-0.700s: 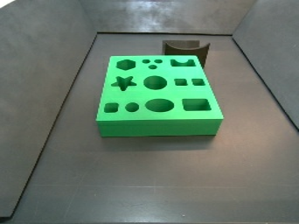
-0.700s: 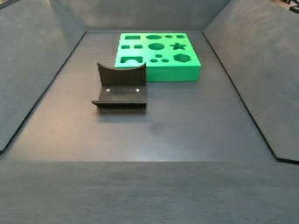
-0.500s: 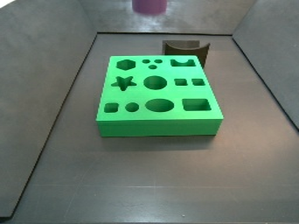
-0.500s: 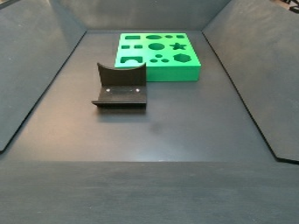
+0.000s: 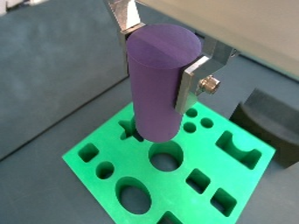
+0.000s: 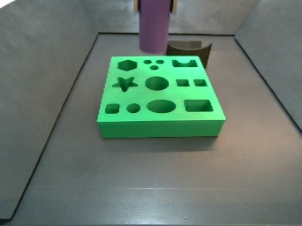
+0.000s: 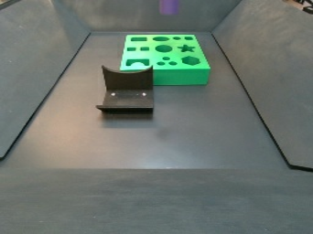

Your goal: Insert the round object.

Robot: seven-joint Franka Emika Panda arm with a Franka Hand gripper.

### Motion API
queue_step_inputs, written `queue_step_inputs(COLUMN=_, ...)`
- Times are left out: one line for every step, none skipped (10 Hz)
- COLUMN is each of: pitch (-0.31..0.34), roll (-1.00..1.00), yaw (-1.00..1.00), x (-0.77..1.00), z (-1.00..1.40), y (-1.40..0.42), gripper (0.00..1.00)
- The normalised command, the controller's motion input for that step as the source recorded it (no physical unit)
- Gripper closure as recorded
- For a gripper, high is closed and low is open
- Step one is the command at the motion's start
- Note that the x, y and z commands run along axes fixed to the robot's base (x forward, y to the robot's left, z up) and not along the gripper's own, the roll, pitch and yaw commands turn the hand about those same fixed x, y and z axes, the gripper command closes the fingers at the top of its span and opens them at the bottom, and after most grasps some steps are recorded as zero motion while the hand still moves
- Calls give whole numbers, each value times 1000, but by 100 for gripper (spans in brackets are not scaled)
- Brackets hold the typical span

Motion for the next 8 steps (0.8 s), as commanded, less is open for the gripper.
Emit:
queue_step_inputs(pitch=0, roll=-3, yaw=-77, x=37, z=-1000, y=83, gripper=100)
queue_step_inputs(pitch=0, roll=0, yaw=-69, x=60, z=-1000, y=114, gripper=100)
queue_step_inputs(pitch=0, roll=0, yaw=-57, x=63, z=-1000, y=114, gripper=100)
queue_step_inputs(pitch=0, roll=0, yaw=-60, x=66, z=-1000, y=97, gripper=100)
queue_step_inputs(pitch=87, roll=-67, yaw=-51, x=323, z=-897, y=69, gripper=100)
queue_step_inputs(pitch=94, roll=-84, yaw=-37, x=349, z=-826, y=0, gripper=100)
queue_step_inputs(pitch=44, roll=-139, yaw=-63, x=203, z=-794, y=0, gripper=100)
queue_step_inputs(pitch=9, roll=-160, yaw=-103, x=14, z=-803, y=34, gripper=100)
